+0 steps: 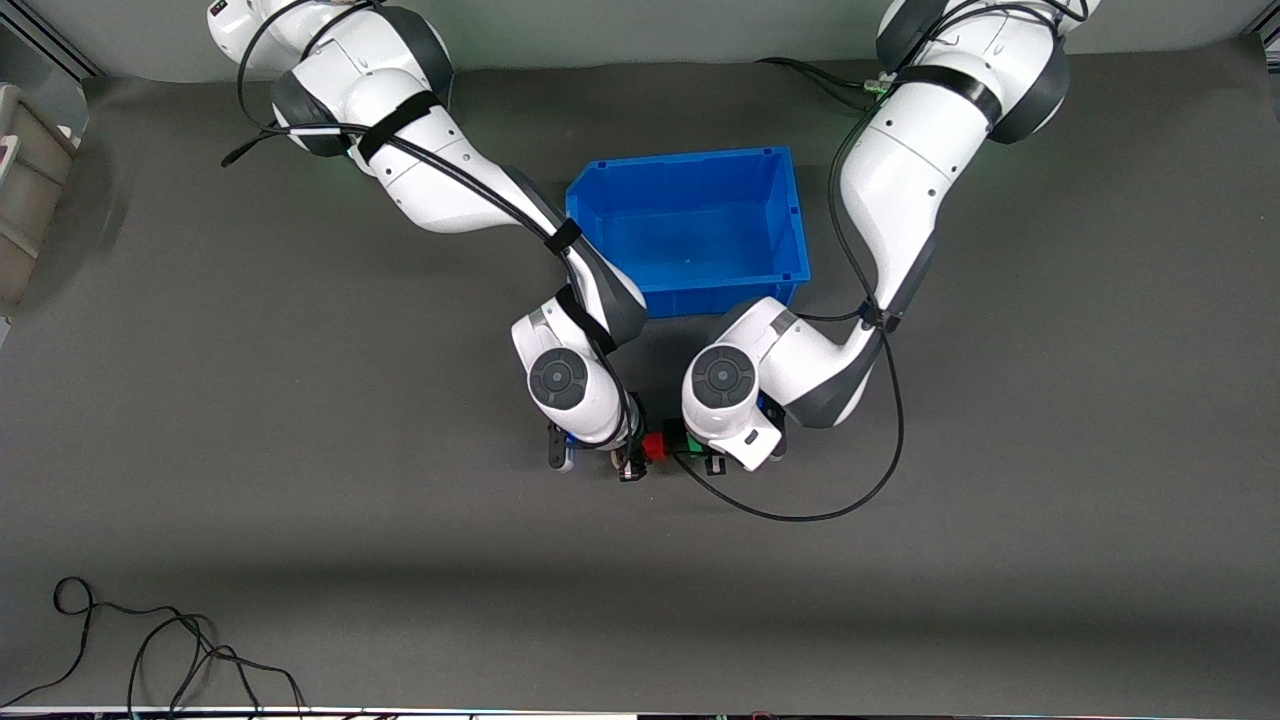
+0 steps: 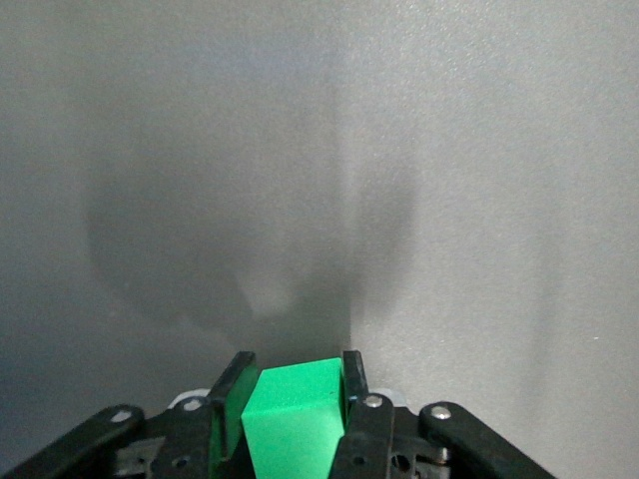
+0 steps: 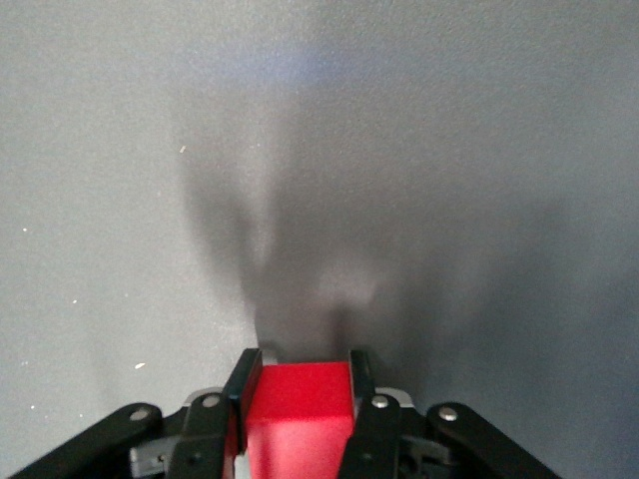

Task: Attach green and red cubes to black cube
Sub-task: 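Press the red and green cubes against the black cube with both grippers, then open both grippers and lift them off the joined cubes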

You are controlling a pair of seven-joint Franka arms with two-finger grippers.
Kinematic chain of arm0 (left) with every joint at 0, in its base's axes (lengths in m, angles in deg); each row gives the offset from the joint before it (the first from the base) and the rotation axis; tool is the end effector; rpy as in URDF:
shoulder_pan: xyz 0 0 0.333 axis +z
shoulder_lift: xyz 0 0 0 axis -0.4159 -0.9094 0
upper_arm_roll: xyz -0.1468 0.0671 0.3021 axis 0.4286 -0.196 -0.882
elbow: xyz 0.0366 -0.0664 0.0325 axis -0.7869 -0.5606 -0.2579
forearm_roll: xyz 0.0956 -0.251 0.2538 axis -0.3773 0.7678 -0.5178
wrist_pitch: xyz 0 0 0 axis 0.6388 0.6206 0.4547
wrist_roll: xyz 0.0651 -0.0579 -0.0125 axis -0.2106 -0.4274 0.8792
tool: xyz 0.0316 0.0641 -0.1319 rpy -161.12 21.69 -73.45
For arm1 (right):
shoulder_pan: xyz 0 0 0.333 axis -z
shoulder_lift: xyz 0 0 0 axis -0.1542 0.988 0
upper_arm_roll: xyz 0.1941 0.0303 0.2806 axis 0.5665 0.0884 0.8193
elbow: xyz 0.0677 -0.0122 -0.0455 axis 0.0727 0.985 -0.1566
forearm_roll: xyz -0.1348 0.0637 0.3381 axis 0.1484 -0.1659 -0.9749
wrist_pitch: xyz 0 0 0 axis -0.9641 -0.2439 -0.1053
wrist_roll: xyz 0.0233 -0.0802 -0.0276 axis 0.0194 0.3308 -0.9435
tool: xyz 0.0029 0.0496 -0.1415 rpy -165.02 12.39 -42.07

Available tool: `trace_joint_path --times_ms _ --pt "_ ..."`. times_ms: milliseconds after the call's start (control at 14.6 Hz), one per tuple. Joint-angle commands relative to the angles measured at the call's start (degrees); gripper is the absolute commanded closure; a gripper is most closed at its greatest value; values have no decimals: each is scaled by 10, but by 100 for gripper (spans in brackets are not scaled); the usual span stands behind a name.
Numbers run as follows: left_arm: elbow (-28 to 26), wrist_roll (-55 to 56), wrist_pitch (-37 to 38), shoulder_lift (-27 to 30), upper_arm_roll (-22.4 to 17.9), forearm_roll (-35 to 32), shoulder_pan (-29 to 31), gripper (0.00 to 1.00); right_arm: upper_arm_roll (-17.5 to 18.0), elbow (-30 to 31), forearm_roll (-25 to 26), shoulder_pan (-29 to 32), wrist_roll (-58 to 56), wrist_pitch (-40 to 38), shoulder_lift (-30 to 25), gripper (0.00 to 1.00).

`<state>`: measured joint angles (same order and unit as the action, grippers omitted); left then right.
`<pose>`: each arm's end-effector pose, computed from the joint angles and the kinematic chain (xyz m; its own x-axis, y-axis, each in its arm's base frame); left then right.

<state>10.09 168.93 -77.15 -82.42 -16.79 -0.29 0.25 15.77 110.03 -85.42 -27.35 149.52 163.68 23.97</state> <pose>0.6130 -0.4319 0.1826 -0.0517 0.9987 0.0050 0.9983 0.0518 -0.0277 0.6278 0.4716 0.1598 -0.0015 -0.9768 -0.2140 -0.9996 0.0079 -0.0289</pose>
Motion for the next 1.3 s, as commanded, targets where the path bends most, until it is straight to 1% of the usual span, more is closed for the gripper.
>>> trace_joint_path --times_ms 0,68,137,205,479,547,684,752,821,1026,1231 --pt "0 -6 6 2 -3 -4 -7 92 1 -13 7 -8 19 6 10 100" --pt "1 -7 6 2 -3 -4 -6 79 1 -13 7 -8 19 6 11 100" --pt "1 -7 6 3 -3 -4 -6 69 1 -13 6 -8 19 6 11 100" --pt "1 -8 6 4 -3 -4 -5 65 1 -12 9 -8 17 6 12 100" --pt "1 -8 20 6 -3 -4 -3 66 1 -4 7 -7 11 4 13 100" --pt "1 -11 23 6 -3 -4 -3 62 1 -3 6 -7 11 4 13 100" --pt "1 -12 23 7 -3 -4 -3 33 1 -2 7 -7 10 4 13 100" --pt "1 -20 25 7 -3 -4 -3 8 1 -2 10 -7 10 4 13 100" --pt "1 -33 27 7 -3 -2 -4 0 1 -1 11 -7 10 4 13 100" --pt "1 -40 42 11 -3 -2 0 0 1 6 12 -8 10 4 13 100" --pt "1 -66 52 30 0 3 36 0 1 6 12 -8 10 4 13 100"
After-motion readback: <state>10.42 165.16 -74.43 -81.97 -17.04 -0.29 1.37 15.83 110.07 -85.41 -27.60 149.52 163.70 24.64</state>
